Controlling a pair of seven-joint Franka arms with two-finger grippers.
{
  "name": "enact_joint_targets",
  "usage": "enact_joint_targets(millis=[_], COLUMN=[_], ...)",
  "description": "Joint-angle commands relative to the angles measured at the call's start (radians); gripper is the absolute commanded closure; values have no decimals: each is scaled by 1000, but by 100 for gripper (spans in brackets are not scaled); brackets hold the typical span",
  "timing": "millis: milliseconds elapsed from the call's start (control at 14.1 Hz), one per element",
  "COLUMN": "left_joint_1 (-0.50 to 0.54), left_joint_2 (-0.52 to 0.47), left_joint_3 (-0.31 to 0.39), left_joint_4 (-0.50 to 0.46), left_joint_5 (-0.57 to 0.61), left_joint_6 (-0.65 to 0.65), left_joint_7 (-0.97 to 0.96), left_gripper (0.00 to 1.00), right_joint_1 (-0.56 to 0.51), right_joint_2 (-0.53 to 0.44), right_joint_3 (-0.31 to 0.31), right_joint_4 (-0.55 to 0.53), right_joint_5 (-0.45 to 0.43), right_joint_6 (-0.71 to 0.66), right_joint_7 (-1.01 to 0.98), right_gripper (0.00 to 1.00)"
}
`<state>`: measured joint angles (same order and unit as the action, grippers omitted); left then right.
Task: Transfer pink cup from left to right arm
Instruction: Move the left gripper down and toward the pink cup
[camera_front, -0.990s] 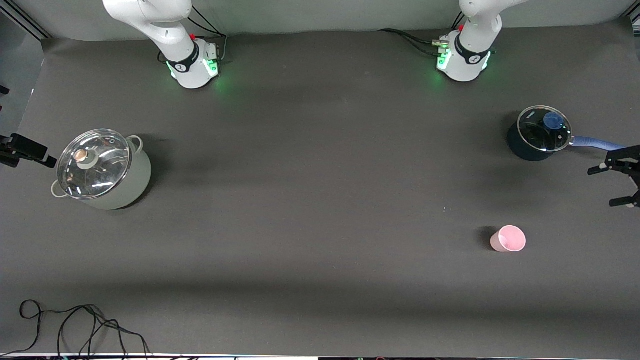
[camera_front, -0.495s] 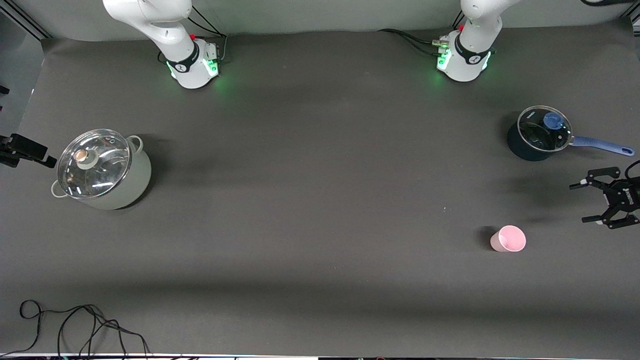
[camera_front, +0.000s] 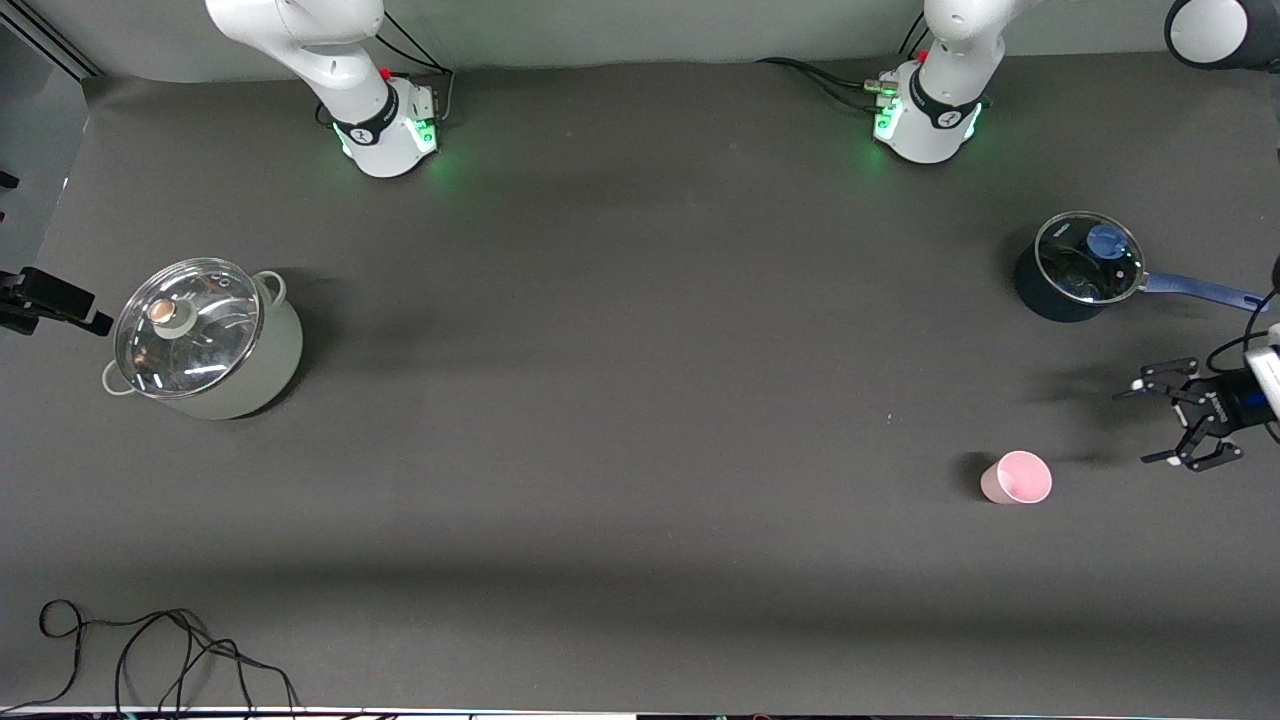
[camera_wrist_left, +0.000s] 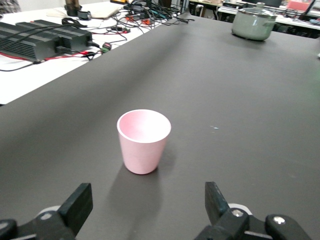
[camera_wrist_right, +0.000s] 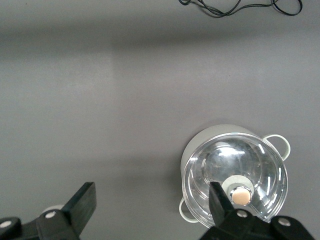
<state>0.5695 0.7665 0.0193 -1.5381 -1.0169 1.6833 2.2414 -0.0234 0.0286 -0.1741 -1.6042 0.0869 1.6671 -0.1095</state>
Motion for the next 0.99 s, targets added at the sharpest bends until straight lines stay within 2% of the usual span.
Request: enact_joint_targets(millis=[0, 495, 919], left_joint_1=[-26, -83, -96], left_joint_2=[31, 126, 148], left_joint_3=[-1, -2, -58], left_joint_4=[-42, -65, -88], left_joint_5=[-107, -250, -264], left_joint_6=[76, 147, 222], left_joint_7=[154, 340, 343], left_gripper=[0, 0, 0], right_joint_1=[0, -1, 2], right_joint_2=[1, 4, 7], right_joint_3=[-2, -1, -1], right_joint_4=[23, 35, 36], right_joint_5=[13, 11, 14], right_joint_6=[-20, -20, -20], right_joint_7=[-15, -13, -6], right_gripper=[0, 0, 0])
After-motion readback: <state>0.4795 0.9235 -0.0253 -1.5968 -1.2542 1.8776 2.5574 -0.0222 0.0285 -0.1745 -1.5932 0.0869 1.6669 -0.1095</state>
